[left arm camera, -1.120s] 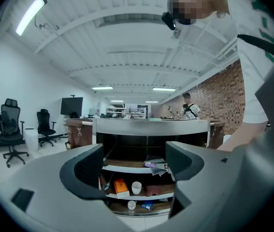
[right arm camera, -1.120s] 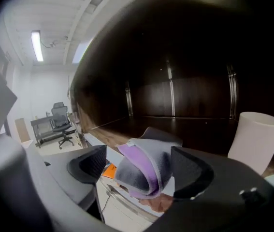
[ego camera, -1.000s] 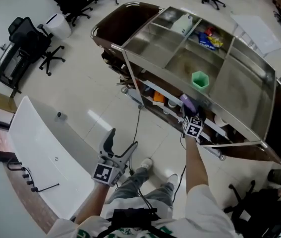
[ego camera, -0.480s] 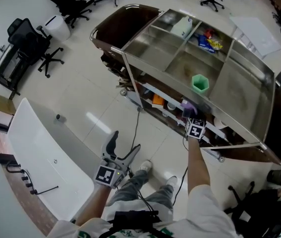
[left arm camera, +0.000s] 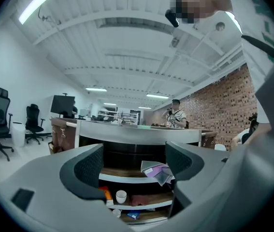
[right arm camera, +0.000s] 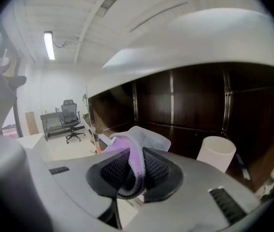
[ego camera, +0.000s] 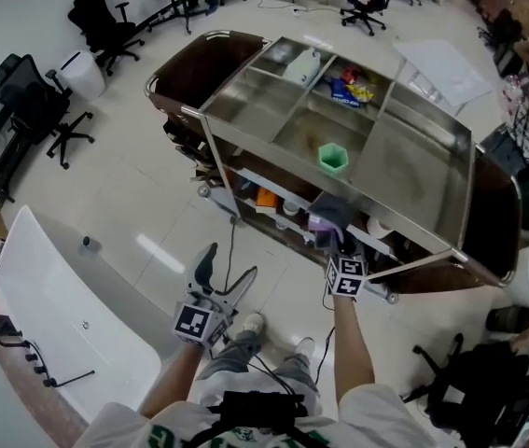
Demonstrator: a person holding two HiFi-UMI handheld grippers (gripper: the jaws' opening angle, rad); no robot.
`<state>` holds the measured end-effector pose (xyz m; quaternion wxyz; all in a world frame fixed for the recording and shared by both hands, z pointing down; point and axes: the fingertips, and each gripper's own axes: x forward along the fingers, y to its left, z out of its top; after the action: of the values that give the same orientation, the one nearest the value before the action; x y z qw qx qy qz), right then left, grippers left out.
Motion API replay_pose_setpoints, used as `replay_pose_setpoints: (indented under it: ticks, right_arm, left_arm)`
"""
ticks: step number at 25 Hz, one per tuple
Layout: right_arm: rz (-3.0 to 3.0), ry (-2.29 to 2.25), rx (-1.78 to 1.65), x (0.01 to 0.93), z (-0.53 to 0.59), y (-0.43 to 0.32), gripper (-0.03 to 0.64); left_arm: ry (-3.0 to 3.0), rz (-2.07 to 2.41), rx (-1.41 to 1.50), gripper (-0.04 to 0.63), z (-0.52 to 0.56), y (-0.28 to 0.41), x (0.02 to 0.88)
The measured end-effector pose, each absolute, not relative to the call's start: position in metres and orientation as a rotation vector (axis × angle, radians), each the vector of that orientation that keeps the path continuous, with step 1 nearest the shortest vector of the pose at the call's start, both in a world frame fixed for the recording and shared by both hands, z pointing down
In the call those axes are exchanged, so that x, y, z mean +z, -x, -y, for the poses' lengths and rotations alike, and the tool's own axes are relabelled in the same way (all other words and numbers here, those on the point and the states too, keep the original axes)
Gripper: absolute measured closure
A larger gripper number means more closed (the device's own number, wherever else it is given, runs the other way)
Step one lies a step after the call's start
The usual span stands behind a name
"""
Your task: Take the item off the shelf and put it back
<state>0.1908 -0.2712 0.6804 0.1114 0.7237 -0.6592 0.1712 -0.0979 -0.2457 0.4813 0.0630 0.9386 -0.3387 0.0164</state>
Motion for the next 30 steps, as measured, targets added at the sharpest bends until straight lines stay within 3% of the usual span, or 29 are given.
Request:
replay_pose_setpoints:
  ticks: [9, 30]
  right_arm:
    - [2.027, -2.215, 0.424, 0.595, 0.165, -0.170, 0.537]
    - [1.946, -2.551, 0.123, 0.403, -0.009, -0.212, 0.537]
  left_arm:
    - [-2.938, 0.864, -0.022, 0.202, 0.224, 0.049, 0.473]
    - [-3.122, 0.570, -0.152, 0.202, 0.171, -0.058, 0.415]
